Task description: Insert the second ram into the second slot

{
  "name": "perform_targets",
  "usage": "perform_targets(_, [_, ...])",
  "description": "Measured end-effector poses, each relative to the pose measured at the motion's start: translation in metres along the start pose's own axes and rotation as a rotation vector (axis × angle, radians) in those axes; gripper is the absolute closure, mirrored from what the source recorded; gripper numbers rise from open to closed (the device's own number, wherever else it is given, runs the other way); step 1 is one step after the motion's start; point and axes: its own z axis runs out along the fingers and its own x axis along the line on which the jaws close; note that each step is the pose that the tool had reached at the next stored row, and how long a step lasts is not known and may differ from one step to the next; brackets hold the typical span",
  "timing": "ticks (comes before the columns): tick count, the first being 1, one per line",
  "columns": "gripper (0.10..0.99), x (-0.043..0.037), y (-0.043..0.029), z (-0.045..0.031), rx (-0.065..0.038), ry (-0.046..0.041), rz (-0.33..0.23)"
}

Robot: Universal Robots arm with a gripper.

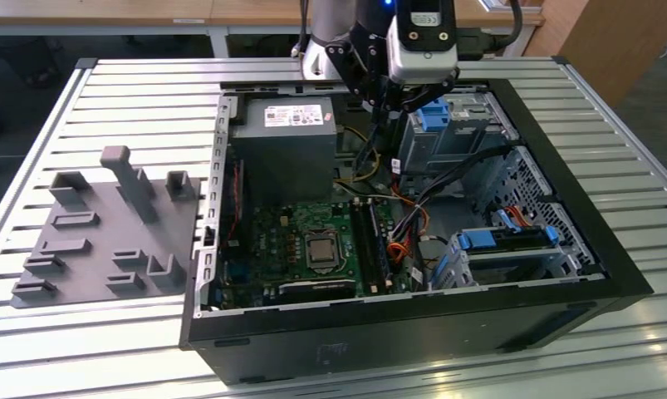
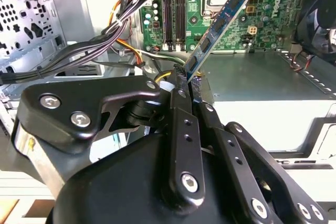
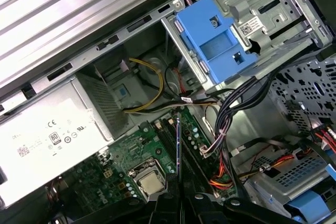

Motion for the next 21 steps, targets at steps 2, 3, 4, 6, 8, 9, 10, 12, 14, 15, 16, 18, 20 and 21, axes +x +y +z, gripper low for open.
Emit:
perform_targets(2, [0.949,0.0,0.0,0.0,0.0,-0.0003,0.007])
perform_targets(3, [0.949,0.0,0.0,0.0,0.0,-0.0004,0.01])
perform_targets(4, [0.949,0.0,0.0,0.0,0.0,-0.0005,0.013])
perform_targets(6, [0.949,0.0,0.0,0.0,0.0,-0.0007,0.019])
perform_targets(8, [0.949,0.0,0.0,0.0,0.0,-0.001,0.026])
perform_targets(9, [0.949,0.0,0.0,0.0,0.0,-0.0011,0.029])
perform_targets(10, [0.949,0.0,0.0,0.0,0.001,-0.0012,0.032])
perform_targets(12, [0.949,0.0,0.0,0.0,0.001,-0.0015,0.038])
perform_targets(14, [0.949,0.0,0.0,0.0,0.001,-0.0017,0.045])
perform_targets(15, [0.949,0.0,0.0,0.0,0.001,-0.0018,0.048])
perform_targets(16, [0.949,0.0,0.0,0.0,0.001,-0.0019,0.051])
perform_targets(18, [0.949,0.0,0.0,0.0,0.001,-0.0021,0.057])
perform_targets(20, [0.949,0.0,0.0,0.0,0.001,-0.0024,0.064])
perform_targets(21, [0.949,0.0,0.0,0.0,0.001,-0.0025,0.067])
